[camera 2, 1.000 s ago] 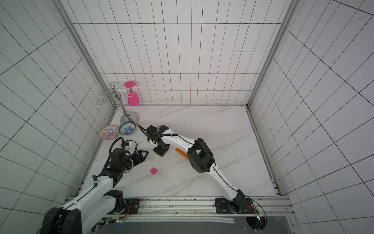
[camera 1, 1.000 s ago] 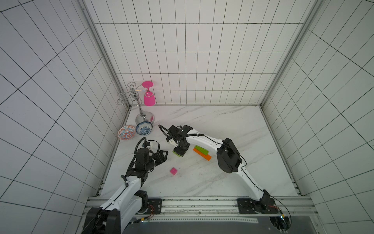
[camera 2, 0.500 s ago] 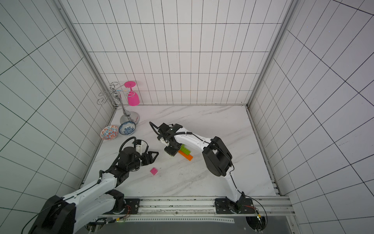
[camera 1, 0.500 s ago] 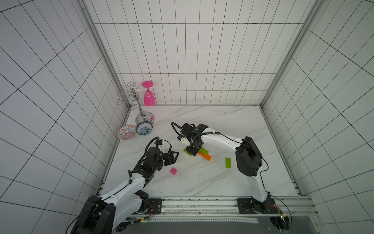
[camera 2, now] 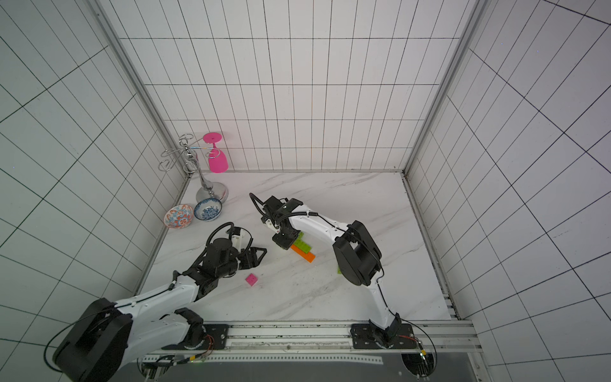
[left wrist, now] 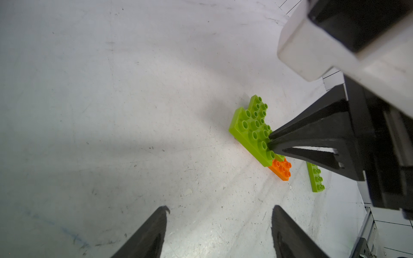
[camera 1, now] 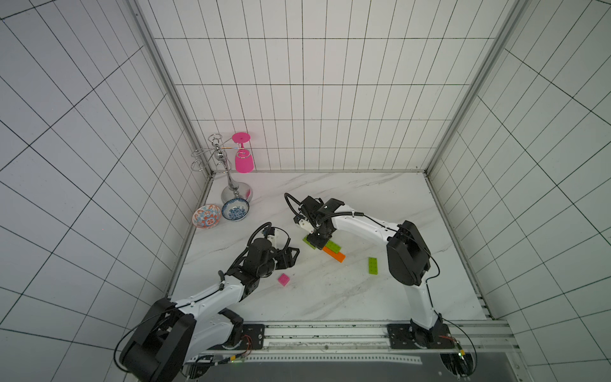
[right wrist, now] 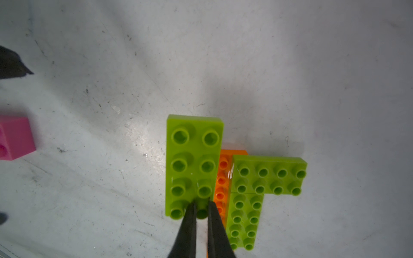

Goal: Assemble a small pinwheel with lego
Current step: Assemble the lego brick with the lego brick.

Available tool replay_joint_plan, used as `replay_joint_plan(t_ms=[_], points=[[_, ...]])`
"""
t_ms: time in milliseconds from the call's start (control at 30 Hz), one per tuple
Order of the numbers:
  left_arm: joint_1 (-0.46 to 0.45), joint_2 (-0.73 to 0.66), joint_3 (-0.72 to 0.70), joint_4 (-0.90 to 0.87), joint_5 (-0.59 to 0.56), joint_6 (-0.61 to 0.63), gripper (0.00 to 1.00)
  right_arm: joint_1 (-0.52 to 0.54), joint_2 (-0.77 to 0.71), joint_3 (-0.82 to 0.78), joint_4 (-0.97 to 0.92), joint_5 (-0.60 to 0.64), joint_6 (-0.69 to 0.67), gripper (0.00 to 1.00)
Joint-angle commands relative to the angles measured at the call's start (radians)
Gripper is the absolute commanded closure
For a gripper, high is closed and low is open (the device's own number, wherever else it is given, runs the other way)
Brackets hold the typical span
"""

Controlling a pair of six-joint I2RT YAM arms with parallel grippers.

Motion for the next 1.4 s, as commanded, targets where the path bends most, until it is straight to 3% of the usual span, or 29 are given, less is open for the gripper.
replay_joint_plan(t_ms=[0,867,1367], points=[[-0.007,0.012,0.033,0.035,-0.011,0.0,0.25,-0.014,0.033,-0.027,-0.012,0.015,-0.026,0.9],[-0.008,0.039,0.037,0.041,-0.002,0.008,0.25,-0.034,0.092,-0.012,-0.019,0.053,-0.049,0.91],[-0.007,0.055,0.044,0.029,-0.014,0.015,0.25,-0.035,0.143,-0.096,-0.001,0.043,-0.025,0.91]])
